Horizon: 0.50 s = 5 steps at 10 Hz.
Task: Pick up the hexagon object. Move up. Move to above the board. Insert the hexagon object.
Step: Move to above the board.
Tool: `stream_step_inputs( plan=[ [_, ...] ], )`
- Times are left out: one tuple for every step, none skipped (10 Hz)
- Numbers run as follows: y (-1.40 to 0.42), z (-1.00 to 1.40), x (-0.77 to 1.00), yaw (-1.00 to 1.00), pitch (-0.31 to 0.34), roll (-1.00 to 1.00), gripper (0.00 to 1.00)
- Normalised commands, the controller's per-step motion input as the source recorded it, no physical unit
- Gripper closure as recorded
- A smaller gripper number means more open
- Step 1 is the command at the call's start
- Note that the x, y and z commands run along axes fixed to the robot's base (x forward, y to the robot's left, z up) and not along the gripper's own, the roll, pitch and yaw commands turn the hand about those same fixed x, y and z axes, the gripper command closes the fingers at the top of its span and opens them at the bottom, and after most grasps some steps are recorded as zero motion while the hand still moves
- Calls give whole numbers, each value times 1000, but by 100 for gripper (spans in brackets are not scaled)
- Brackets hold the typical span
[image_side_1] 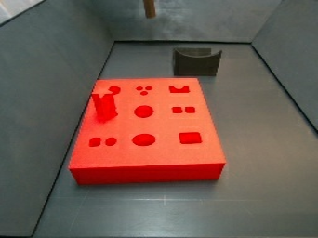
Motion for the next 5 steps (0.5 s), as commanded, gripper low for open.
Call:
stream_step_inputs(
  plan=[
    [6,1000,-51,31,86,92,100],
    [2,1000,-46,39,106,97,100],
    [2,1000,-38,40,114,92,100],
    [7,1000,-28,36,115,70,100],
    [7,891,-19,33,111,55,100]
  ],
)
